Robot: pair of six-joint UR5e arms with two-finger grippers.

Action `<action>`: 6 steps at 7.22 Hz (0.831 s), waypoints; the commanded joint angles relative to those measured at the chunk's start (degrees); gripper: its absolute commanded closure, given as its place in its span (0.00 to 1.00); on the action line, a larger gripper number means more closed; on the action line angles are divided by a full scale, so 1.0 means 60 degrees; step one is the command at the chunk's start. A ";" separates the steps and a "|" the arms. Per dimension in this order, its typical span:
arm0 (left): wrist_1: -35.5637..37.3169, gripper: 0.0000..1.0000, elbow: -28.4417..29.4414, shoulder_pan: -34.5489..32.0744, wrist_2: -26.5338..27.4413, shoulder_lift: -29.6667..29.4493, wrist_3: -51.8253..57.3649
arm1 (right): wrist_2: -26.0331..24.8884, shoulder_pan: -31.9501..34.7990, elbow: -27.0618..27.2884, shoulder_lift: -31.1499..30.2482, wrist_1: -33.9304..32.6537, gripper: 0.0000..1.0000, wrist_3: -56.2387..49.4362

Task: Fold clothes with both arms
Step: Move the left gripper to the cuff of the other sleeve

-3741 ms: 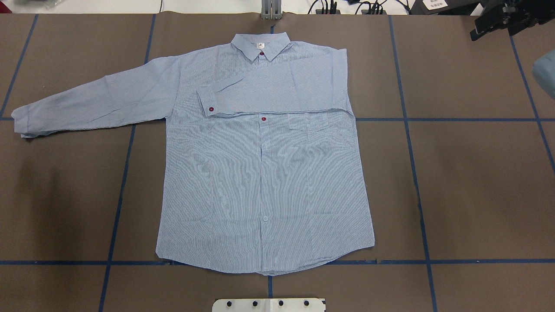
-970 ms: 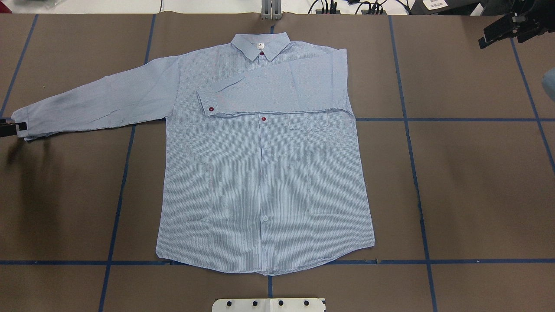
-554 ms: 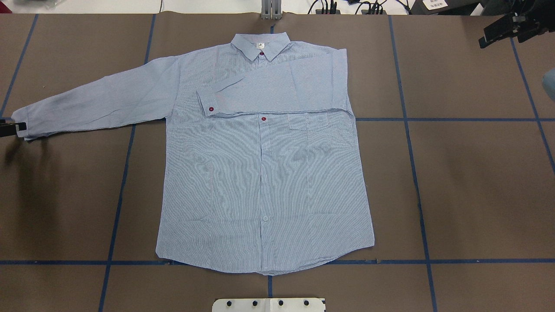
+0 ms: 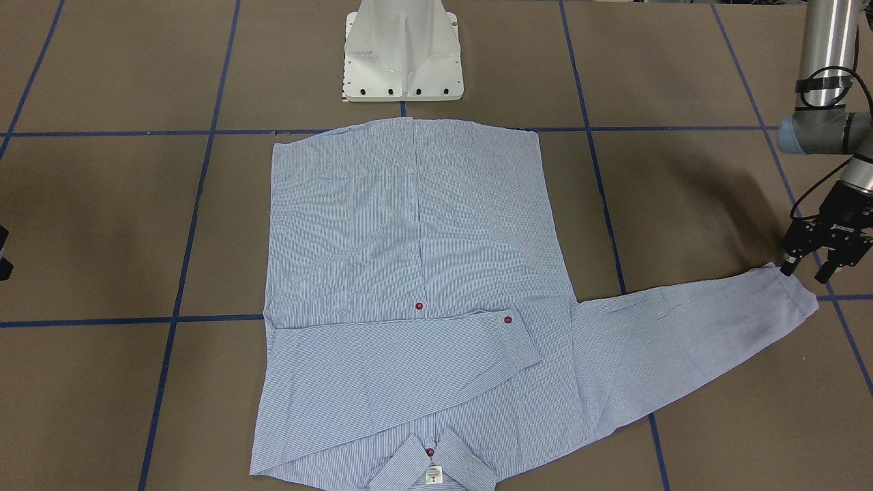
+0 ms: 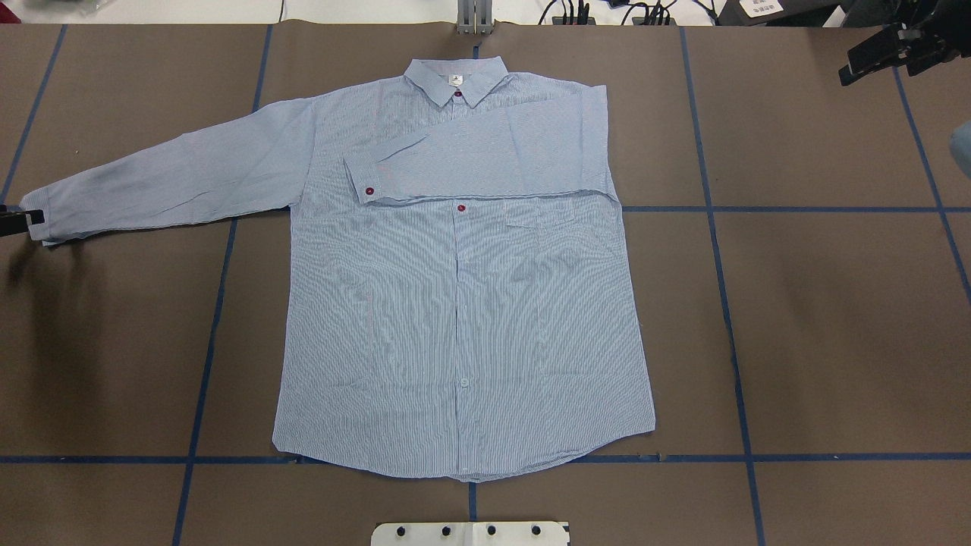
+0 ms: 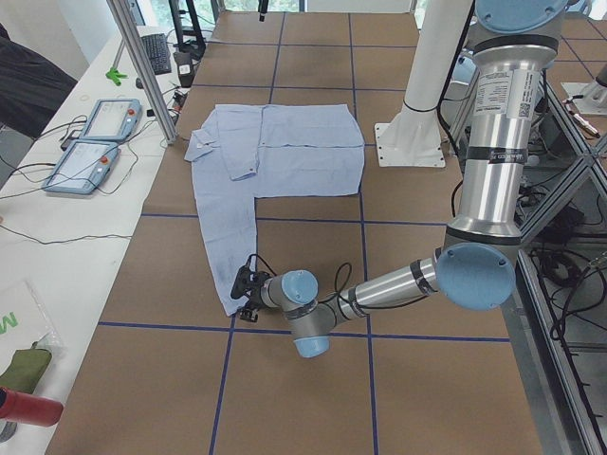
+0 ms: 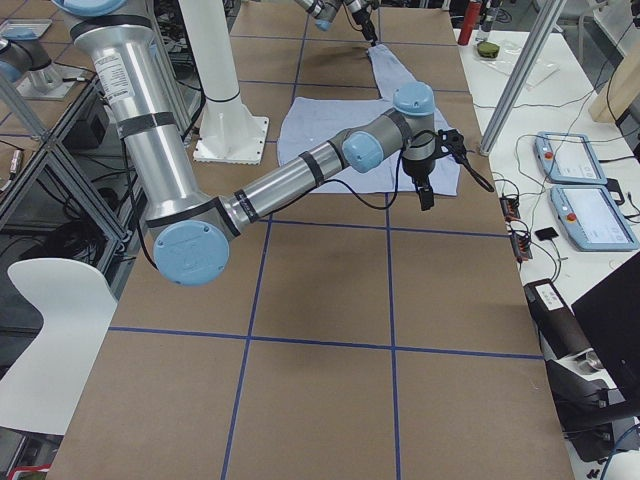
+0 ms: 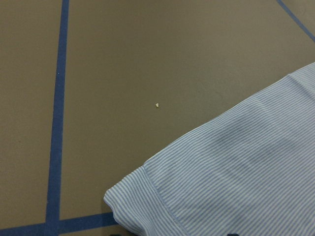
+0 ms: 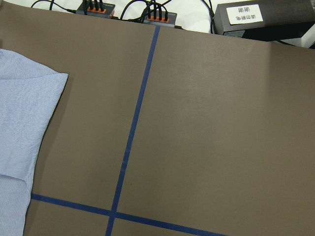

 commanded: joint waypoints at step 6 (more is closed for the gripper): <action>-0.0015 0.22 0.0061 0.0293 0.0002 -0.0032 -0.0044 | 0.0000 -0.0004 0.0000 -0.0065 0.0000 0.00 -0.0029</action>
